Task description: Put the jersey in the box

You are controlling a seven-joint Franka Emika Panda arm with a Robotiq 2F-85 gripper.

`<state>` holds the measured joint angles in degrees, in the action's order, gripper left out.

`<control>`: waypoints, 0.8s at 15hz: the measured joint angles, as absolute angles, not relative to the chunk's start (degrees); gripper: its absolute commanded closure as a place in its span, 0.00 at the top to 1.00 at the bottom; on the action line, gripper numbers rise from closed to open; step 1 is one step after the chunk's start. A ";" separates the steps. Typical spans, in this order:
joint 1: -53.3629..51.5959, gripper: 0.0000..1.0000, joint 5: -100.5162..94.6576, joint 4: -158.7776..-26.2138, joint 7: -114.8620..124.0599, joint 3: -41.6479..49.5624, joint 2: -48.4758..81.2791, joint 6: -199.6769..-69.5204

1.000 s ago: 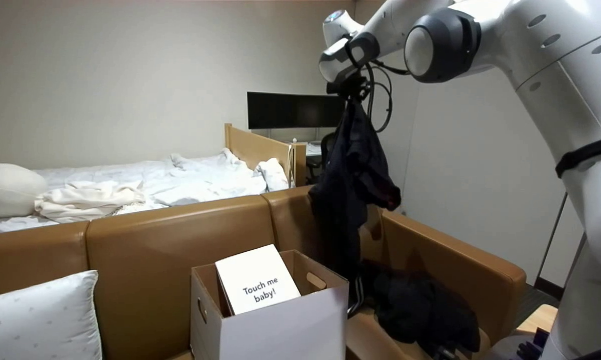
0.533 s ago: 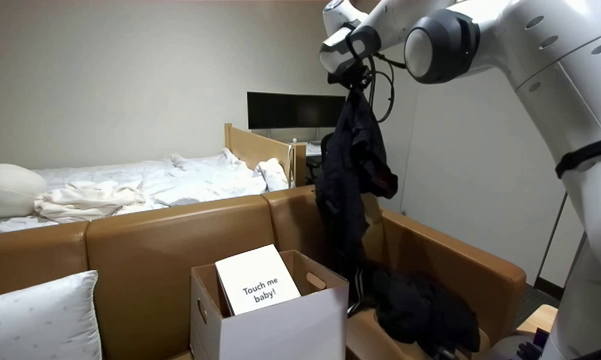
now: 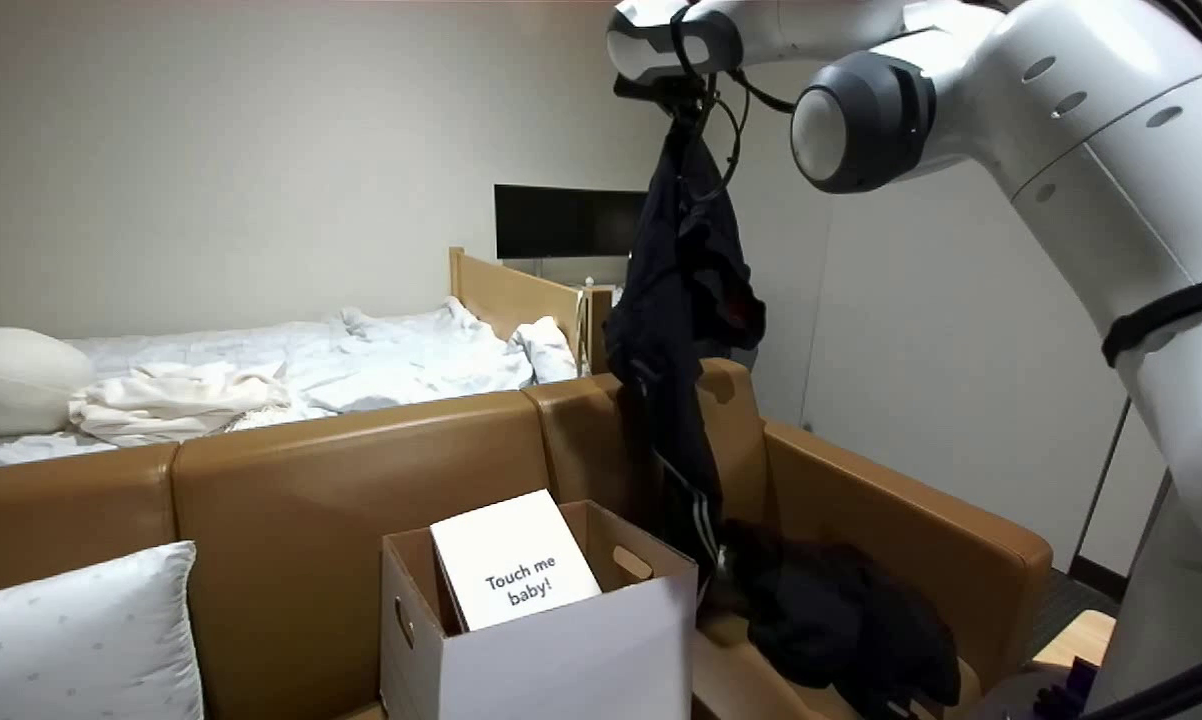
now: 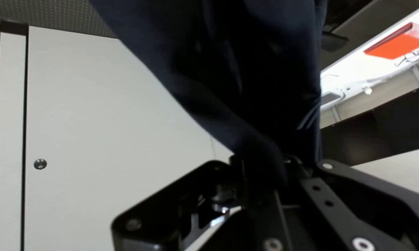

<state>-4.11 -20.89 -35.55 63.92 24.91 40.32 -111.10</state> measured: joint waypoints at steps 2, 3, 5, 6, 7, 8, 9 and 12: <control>-5.12 0.01 -20.89 -31.02 69.06 25.16 40.56 -106.33; -5.69 0.01 -20.89 -29.28 71.58 25.43 40.53 -103.96; -6.38 0.01 -21.04 -25.33 76.55 25.49 40.63 -98.57; -6.21 0.01 -21.33 -22.50 78.63 25.12 41.04 -96.02; -6.40 0.02 -22.13 -21.03 80.09 25.73 41.09 -96.12; -6.51 0.02 -22.34 -20.87 80.24 25.61 40.89 -96.10; -6.45 0.02 -22.38 -20.91 80.24 25.02 40.94 -95.83; -6.22 0.01 -22.52 -21.04 80.24 24.59 41.67 -95.79</control>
